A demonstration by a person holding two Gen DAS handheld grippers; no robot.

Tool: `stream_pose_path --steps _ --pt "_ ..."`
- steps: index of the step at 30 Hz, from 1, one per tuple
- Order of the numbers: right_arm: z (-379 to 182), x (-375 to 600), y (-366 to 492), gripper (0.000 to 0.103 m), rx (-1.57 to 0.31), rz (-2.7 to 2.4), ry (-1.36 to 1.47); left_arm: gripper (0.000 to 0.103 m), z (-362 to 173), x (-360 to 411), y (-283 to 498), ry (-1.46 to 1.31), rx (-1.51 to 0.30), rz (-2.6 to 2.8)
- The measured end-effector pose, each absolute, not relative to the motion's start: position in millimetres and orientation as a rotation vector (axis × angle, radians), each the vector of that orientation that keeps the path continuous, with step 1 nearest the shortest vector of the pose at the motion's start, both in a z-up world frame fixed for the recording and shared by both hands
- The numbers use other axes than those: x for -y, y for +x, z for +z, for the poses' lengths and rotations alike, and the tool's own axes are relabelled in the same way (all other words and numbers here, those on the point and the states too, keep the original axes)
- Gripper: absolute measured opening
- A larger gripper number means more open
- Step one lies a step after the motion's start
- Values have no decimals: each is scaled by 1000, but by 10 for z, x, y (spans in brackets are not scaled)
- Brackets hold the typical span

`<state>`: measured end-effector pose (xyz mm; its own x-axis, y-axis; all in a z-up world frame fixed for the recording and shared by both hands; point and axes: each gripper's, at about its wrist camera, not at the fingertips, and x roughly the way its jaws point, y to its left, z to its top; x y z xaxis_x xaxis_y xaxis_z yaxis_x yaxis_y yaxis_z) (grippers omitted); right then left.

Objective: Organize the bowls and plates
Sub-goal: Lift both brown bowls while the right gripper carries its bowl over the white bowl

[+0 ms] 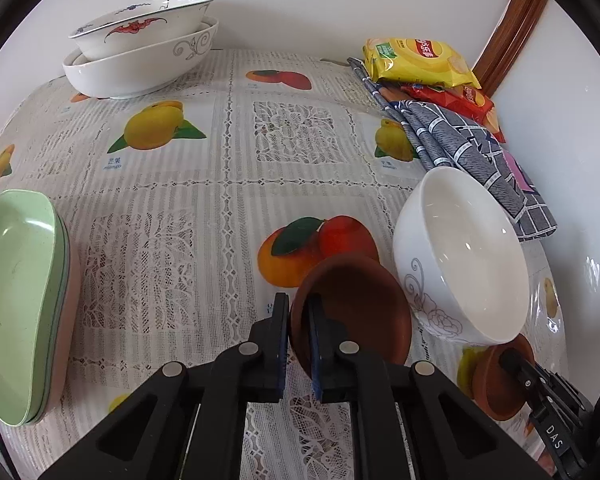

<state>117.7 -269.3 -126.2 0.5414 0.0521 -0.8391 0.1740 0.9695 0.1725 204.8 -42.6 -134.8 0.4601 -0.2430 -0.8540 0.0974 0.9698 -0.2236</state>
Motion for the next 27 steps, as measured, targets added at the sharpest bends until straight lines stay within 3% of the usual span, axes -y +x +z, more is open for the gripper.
stream_pose_path --steps 27 --pt "-316 2469 1076 10 -817 -94 150 9 -494 11 1600 -148 -894 -189"
